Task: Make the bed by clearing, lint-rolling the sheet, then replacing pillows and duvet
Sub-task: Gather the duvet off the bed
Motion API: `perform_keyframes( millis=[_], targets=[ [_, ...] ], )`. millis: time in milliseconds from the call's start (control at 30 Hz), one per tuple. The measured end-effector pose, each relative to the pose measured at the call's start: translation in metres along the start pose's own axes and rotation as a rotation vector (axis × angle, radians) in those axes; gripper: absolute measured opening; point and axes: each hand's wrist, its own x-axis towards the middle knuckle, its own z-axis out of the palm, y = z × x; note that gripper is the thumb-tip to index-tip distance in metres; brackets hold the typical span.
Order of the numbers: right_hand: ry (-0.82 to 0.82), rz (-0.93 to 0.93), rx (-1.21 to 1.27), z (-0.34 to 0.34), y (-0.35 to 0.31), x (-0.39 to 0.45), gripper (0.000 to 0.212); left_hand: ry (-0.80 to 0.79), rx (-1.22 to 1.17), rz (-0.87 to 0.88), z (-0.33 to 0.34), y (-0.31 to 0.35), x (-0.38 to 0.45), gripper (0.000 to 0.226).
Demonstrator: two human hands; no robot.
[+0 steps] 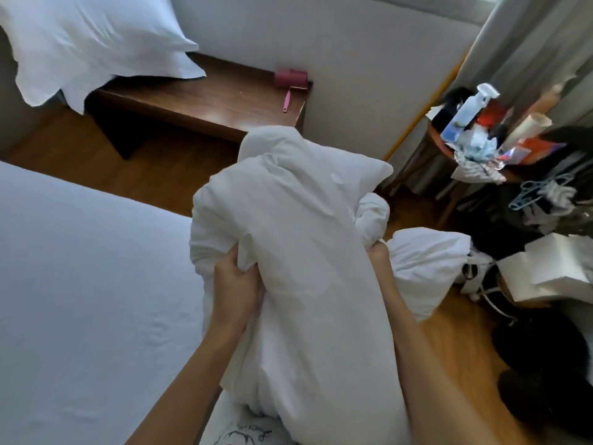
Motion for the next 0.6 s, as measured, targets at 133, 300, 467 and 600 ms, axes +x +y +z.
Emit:
perform_keyframes(
  millis=[133, 300, 467, 600],
  targets=[
    [-0.034, 0.008, -0.082, 0.044, -0.068, 0.077, 0.03, 0.068, -0.023, -0.005, 0.025, 0.002, 0.114, 0.021],
    [-0.207, -0.147, -0.204, 0.092, -0.193, 0.153, 0.022, 0.222, -0.015, 0.009, 0.03, 0.041, 0.239, 0.016],
    [-0.333, -0.243, -0.1, 0.151, -0.297, 0.213, 0.033, 0.34, -0.026, 0.098, 0.02, 0.094, 0.348, 0.014],
    [-0.435, -0.312, -0.017, 0.21, -0.368, 0.271, 0.03, 0.442, -0.035, 0.218, 0.009, 0.128, 0.444, 0.015]
  ],
)
